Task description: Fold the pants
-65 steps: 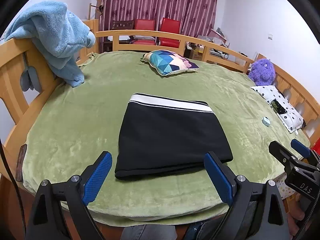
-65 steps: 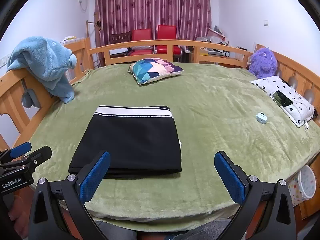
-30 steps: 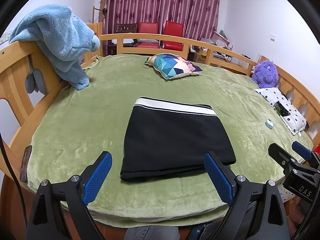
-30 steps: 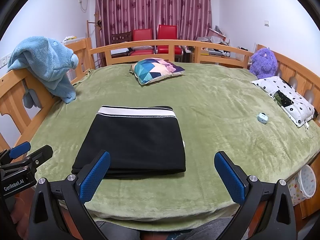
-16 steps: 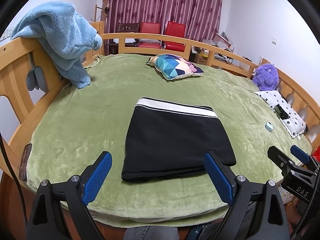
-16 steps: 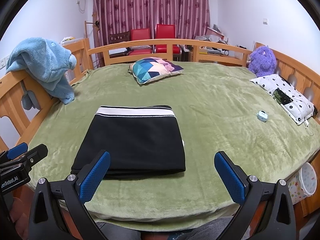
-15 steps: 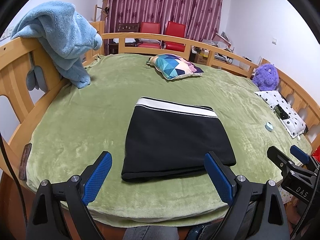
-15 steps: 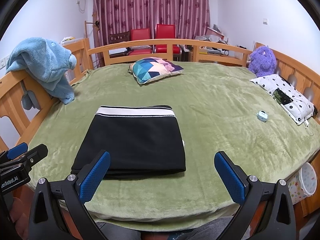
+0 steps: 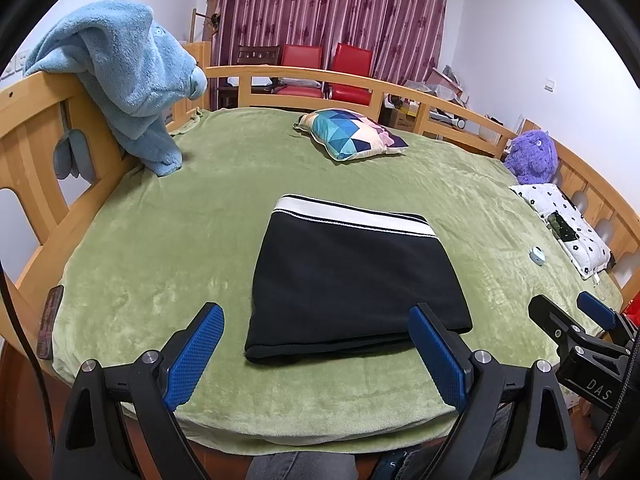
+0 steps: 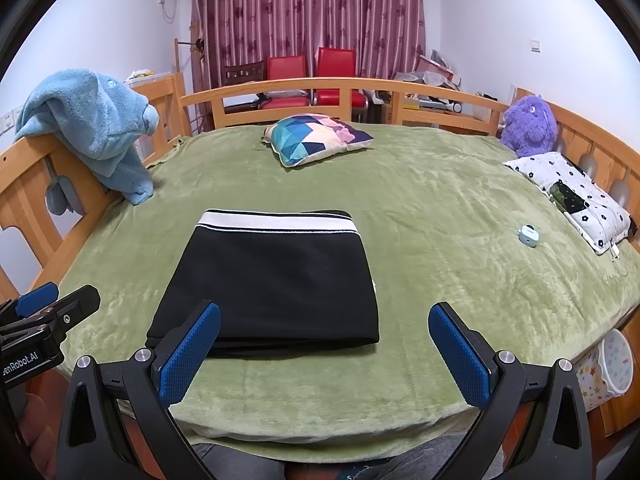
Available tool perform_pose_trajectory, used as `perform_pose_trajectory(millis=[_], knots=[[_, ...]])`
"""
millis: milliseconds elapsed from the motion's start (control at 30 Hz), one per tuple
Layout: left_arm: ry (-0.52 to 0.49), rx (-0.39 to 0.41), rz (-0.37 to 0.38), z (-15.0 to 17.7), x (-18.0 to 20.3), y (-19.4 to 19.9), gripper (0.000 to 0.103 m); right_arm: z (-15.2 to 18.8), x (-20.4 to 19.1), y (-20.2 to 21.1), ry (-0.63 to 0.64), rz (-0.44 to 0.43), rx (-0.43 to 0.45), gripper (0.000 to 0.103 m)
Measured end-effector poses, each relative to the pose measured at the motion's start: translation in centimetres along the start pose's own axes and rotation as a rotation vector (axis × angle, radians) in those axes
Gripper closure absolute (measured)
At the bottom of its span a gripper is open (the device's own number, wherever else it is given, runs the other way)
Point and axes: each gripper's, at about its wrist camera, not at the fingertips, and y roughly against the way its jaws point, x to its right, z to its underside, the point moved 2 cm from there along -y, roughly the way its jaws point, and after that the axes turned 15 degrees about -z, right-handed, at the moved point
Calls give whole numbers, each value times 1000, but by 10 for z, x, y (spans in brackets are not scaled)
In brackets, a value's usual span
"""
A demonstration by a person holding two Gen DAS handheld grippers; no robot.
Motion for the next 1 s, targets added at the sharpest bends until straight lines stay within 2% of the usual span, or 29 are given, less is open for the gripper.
perform_pose_trajectory(millis=[1000], knots=[[17, 11, -13, 1, -4, 3, 9, -5, -16, 10, 10, 24, 25, 1]])
